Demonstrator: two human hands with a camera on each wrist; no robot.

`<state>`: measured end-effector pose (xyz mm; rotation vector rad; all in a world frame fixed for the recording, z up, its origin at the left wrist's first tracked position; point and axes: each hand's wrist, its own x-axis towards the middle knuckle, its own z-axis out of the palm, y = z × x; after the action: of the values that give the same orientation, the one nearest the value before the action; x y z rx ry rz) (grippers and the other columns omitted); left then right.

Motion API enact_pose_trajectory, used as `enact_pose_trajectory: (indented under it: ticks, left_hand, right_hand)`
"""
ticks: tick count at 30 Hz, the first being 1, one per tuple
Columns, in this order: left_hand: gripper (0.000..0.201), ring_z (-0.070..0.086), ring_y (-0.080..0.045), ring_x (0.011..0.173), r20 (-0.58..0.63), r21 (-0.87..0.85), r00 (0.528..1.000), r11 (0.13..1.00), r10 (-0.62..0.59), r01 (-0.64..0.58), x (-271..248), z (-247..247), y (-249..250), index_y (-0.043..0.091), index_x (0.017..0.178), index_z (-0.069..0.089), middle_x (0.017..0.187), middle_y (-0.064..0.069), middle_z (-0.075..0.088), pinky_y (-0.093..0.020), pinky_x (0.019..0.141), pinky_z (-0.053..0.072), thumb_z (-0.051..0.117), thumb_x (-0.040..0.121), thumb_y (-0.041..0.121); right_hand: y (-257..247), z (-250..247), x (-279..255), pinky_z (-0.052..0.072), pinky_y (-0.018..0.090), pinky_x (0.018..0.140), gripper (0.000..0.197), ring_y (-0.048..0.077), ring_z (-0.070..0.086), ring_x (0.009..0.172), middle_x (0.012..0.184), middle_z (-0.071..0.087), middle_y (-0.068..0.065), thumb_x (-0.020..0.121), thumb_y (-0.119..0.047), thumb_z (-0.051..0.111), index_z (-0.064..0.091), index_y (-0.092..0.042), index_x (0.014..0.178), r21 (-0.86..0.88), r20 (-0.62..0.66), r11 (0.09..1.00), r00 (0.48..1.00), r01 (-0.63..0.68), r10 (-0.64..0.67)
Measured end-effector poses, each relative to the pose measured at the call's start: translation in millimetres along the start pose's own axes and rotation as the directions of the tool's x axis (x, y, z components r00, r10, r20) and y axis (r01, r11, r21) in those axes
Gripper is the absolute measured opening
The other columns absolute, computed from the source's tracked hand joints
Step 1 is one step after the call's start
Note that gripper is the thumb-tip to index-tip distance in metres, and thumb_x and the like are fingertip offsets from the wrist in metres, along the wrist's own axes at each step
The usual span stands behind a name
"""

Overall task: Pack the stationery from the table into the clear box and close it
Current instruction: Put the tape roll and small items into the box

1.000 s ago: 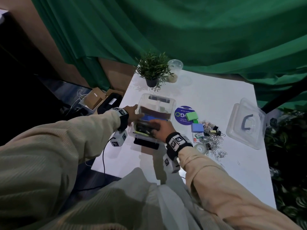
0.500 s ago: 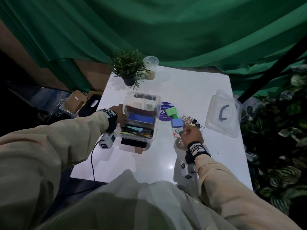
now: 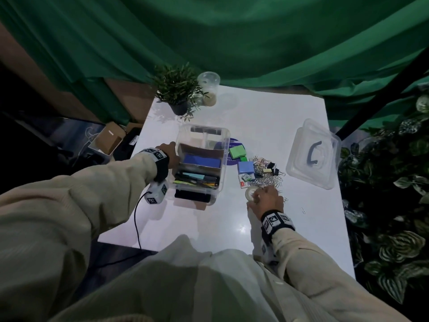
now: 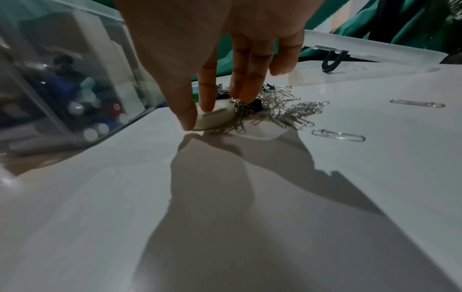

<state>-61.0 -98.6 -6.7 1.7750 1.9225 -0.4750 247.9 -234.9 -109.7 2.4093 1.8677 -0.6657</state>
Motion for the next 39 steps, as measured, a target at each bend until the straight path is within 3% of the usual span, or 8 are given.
enact_pose_trajectory:
  ticks: [3,7,13,17,24,27,33,39]
  left_hand:
    - [0.053,0.062,-0.034,0.082,-0.011,-0.064,1.0,0.998,-0.011,0.01,2,1,-13,0.01,0.141,0.032,0.115,-0.02,0.061,-0.04,0.077,0.054,0.048,0.094,0.03]
    - [0.054,0.066,-0.036,0.093,-0.017,-0.223,1.0,0.974,0.024,-0.027,3,4,-35,0.01,0.145,0.027,0.1,-0.02,0.069,-0.036,0.082,0.05,0.048,0.097,0.023]
    - [0.056,0.066,-0.032,0.098,-0.085,-0.283,0.996,0.959,-0.005,-0.019,3,6,-64,0.012,0.148,0.025,0.099,-0.019,0.072,-0.037,0.089,0.051,0.046,0.097,0.022]
    - [0.06,0.063,-0.034,0.106,-0.06,-0.278,0.998,0.96,-0.029,0.011,9,12,-74,0.013,0.15,0.023,0.11,-0.022,0.069,-0.04,0.093,0.05,0.048,0.097,0.027]
    - [0.066,0.067,-0.036,0.093,0.038,-0.237,0.999,0.97,-0.038,0.046,16,15,-74,0.02,0.154,0.01,0.108,-0.023,0.068,-0.04,0.083,0.054,0.045,0.099,0.031]
    - [0.068,0.061,-0.037,0.106,0.018,-0.147,1.0,0.989,-0.021,0.024,16,16,-74,0.016,0.154,0.004,0.119,-0.023,0.063,-0.036,0.087,0.048,0.041,0.1,0.034]
    - [0.068,0.057,-0.037,0.113,0.007,-0.128,0.999,0.991,0.042,-0.041,12,16,-76,0.015,0.154,0.006,0.125,-0.024,0.06,-0.034,0.089,0.044,0.042,0.1,0.034]
    - [0.069,0.06,-0.037,0.107,0.011,-0.146,0.998,0.987,0.068,-0.065,12,14,-76,0.016,0.154,0.005,0.122,-0.024,0.061,-0.035,0.086,0.046,0.043,0.099,0.033]
  right_hand:
    - [0,1,2,0.036,0.036,0.096,0.021,0.025,0.048,0.111,0.116,0.046,0.004,0.078,-0.036,0.069,0.066,-0.024,0.095,-0.025,-0.012,0.999,1.0,0.022,-0.023]
    - [-2,0,2,0.036,0.037,0.095,0.022,0.024,0.049,0.109,0.113,0.047,0.002,0.076,-0.035,0.067,0.062,-0.025,0.094,-0.048,-0.018,0.999,1.0,0.022,-0.023]
    - [-27,-4,9,0.042,0.037,0.088,0.03,0.027,0.054,0.1,0.102,0.056,0.006,0.074,-0.045,0.066,0.063,-0.019,0.088,0.052,-0.15,0.993,0.984,0.11,-0.101]
    - [-70,-16,29,0.043,0.034,0.089,0.027,0.026,0.055,0.107,0.111,0.059,0.006,0.09,-0.04,0.056,0.066,-0.02,0.105,0.007,-0.066,0.983,0.98,0.186,-0.185]
    - [-132,-11,56,0.048,0.037,0.09,0.029,0.03,0.06,0.111,0.122,0.061,0.01,0.093,-0.029,0.055,0.065,-0.015,0.116,0.054,0.138,0.995,0.986,0.084,-0.09]
    - [-139,2,59,0.046,0.037,0.093,0.036,0.031,0.057,0.115,0.125,0.057,0.012,0.093,-0.033,0.056,0.058,-0.01,0.12,0.055,0.16,0.998,0.987,0.014,-0.022]
    - [-148,13,61,0.045,0.037,0.093,0.028,0.034,0.057,0.115,0.123,0.058,0.016,0.095,-0.013,0.047,0.059,-0.004,0.118,0.043,0.116,0.999,0.993,-0.002,-0.003]
    - [-150,13,56,0.048,0.035,0.09,0.033,0.033,0.059,0.112,0.121,0.061,0.016,0.086,-0.022,0.062,0.062,-0.005,0.114,0.089,0.186,0.995,0.982,-0.054,0.037]
